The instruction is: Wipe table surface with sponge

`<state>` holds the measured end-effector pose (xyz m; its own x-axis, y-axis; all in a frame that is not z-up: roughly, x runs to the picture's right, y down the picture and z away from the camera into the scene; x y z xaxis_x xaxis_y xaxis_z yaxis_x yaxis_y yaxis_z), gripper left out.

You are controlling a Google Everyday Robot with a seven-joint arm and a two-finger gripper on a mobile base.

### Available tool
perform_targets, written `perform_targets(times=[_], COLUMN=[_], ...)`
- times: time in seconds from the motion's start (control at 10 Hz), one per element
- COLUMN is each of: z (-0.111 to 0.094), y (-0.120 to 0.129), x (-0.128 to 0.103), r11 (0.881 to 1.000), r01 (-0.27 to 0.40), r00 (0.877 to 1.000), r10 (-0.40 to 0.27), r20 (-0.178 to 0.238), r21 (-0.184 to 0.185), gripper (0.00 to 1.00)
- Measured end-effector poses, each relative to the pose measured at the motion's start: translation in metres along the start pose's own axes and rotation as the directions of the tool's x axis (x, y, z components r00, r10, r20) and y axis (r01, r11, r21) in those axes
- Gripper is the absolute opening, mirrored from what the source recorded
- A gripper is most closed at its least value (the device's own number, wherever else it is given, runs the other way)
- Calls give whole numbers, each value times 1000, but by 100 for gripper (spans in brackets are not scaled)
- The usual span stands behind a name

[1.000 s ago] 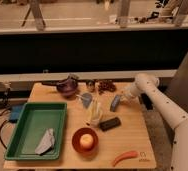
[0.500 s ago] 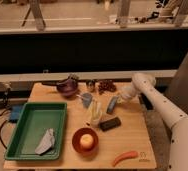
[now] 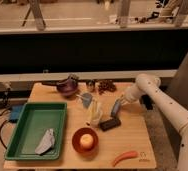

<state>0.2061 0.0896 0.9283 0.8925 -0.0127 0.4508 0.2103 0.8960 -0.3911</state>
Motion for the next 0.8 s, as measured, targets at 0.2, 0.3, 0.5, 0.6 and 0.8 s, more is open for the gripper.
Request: perform_targets(times=[0.2, 0.3, 0.5, 0.6, 0.8], z=[-11, -15, -20, -22, -28], y=[5, 7, 13, 16, 19], x=[12, 19, 37, 47, 67], r11=[1000, 1000, 1000, 1000, 1000], r01=[22, 26, 15, 2, -24], r00=[1000, 1000, 1000, 1000, 999], r10=[-22, -26, -15, -2, 24], r20=[-9, -13, -21, -27, -43], r21=[5, 4, -2, -2, -2], gripper=[3, 3, 3, 3, 3])
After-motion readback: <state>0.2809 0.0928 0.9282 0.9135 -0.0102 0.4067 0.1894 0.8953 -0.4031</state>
